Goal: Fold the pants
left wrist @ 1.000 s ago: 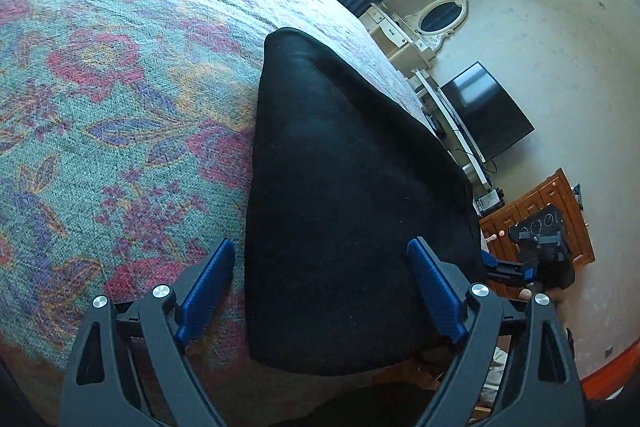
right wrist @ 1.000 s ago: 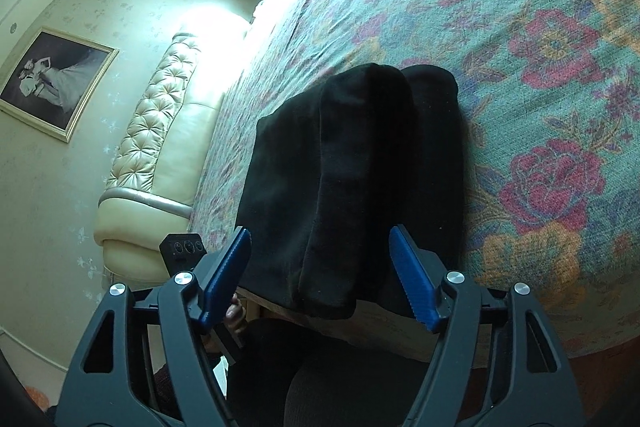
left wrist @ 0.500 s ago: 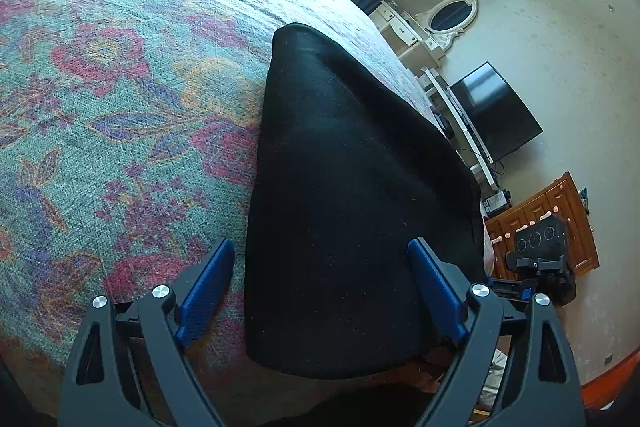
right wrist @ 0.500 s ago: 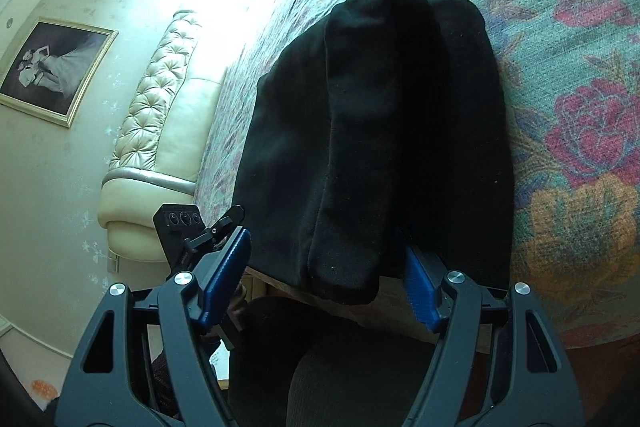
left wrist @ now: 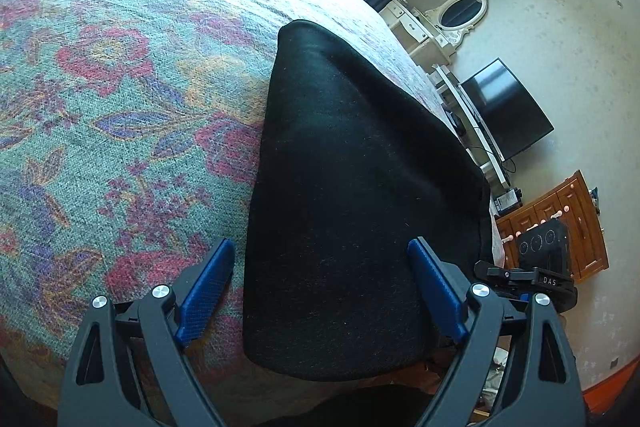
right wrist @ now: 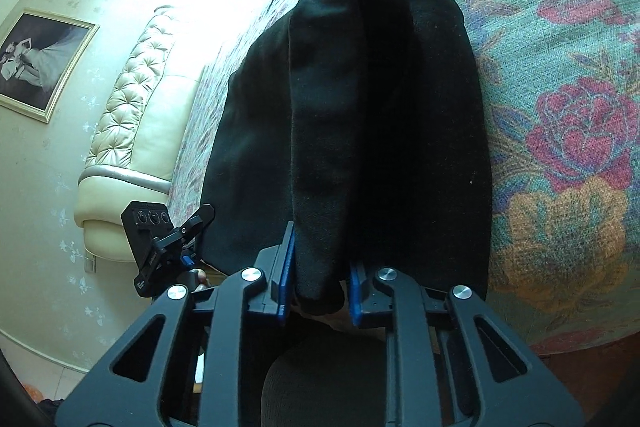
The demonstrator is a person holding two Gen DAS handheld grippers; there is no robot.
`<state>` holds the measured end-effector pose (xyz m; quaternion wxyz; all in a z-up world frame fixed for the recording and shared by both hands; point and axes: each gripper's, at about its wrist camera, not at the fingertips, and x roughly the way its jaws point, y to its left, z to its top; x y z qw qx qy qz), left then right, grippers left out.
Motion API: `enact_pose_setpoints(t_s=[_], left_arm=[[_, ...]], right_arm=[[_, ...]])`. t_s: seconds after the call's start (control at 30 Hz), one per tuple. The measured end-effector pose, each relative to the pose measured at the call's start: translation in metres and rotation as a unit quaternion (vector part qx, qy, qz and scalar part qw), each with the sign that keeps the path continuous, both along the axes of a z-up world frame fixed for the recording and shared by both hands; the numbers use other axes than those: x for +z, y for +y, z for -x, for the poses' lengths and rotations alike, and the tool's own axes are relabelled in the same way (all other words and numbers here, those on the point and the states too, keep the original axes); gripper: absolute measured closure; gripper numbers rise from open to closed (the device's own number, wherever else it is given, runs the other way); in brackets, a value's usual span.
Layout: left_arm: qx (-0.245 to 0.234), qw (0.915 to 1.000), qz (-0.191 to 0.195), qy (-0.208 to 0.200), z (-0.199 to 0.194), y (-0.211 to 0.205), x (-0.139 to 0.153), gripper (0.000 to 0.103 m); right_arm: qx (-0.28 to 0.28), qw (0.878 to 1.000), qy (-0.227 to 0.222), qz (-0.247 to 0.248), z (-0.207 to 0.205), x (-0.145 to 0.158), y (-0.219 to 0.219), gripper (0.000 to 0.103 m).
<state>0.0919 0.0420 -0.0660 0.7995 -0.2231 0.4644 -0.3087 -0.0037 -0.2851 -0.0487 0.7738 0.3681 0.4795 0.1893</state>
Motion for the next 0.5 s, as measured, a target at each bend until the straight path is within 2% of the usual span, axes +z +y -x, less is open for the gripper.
enact_pose_setpoints(t_s=[0.3,0.4,0.5], left_arm=[[0.014,0.9993,-0.028,0.022,0.001,-0.012,0.007,0.016],[0.016,0.9989,-0.032,0.029,0.002,-0.016,0.007,0.016],[0.018,0.9984,-0.044,0.032,0.003,-0.022,0.006,0.016]], right_arm=[[0.019,0.994,-0.058,0.088,-0.007,0.049,0.003,0.088],[0.024,0.992,-0.042,0.116,-0.005,0.039,0.001,0.088],[0.025,0.992,-0.010,0.123,-0.004,0.009,-0.002,0.089]])
